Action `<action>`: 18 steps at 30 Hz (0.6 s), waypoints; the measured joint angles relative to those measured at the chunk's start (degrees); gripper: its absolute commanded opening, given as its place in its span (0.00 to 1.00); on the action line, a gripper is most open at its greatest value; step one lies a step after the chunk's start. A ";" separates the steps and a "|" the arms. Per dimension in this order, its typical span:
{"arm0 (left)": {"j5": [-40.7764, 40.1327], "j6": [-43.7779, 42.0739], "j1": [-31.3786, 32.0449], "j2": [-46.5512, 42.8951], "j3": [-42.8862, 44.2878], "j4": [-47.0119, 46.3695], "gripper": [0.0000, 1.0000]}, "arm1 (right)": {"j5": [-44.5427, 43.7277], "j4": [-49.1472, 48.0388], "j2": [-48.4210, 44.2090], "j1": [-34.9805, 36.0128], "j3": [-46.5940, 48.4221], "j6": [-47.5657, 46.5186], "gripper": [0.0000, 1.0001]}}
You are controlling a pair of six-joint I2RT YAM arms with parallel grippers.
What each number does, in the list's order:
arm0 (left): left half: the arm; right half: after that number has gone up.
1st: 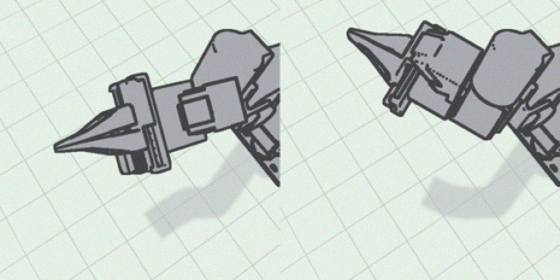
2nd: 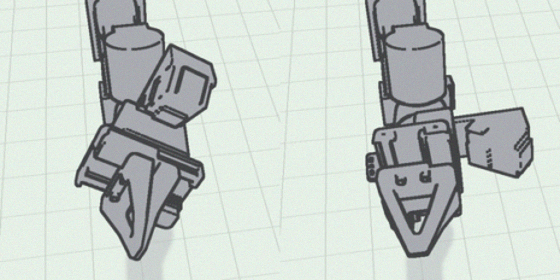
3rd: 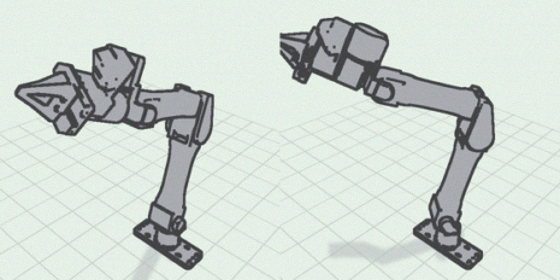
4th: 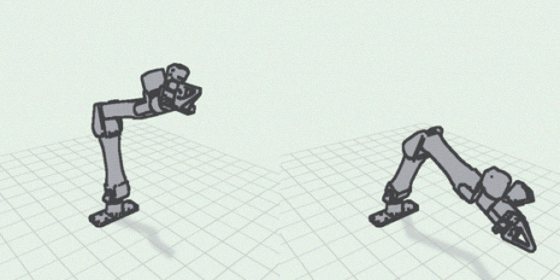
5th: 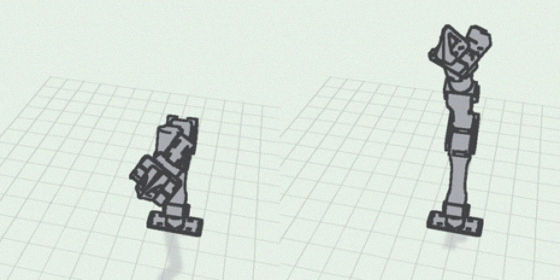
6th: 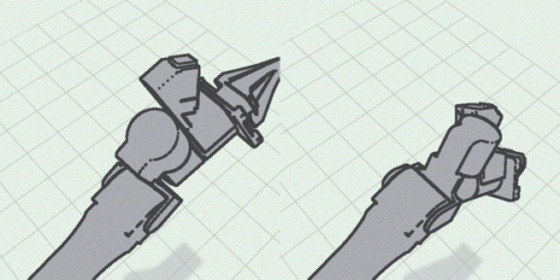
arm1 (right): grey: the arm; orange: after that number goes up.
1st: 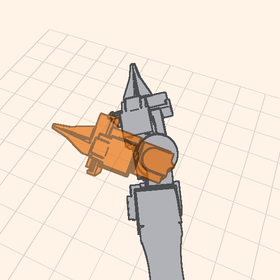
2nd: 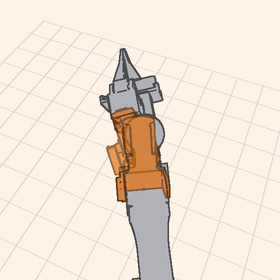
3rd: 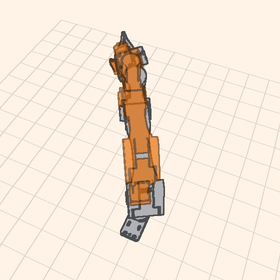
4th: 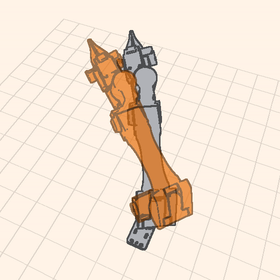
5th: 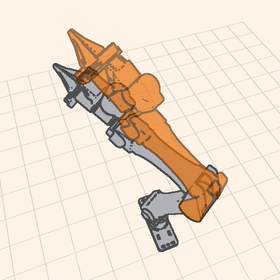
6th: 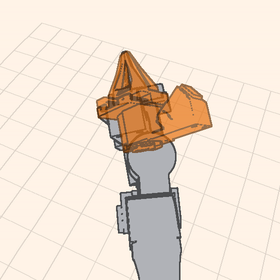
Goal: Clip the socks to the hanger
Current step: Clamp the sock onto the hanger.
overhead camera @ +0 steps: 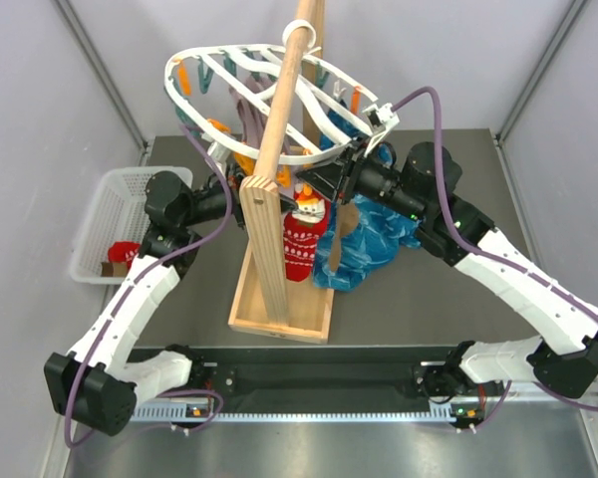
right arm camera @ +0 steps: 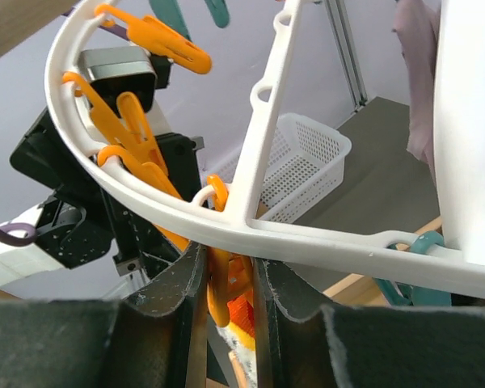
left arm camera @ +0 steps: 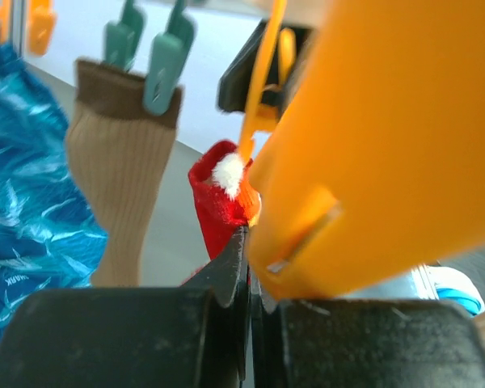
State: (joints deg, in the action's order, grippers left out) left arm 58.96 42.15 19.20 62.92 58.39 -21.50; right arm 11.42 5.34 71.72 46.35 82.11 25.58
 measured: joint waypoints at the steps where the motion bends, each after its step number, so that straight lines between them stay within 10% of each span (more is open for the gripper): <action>1: -0.09 0.02 0.00 -0.22 0.00 0.00 0.00 | 0.00 0.20 0.00 0.00 -0.09 -0.02 0.00; 18: -1.01 -0.70 0.00 -2.93 -0.33 -4.09 0.00 | -0.83 1.20 0.00 -0.35 -0.39 0.00 0.00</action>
State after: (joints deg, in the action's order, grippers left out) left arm 57.95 41.45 19.20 59.99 58.06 -25.58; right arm 10.59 6.55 71.72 46.00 81.71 25.58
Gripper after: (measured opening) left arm 0.010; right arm 0.193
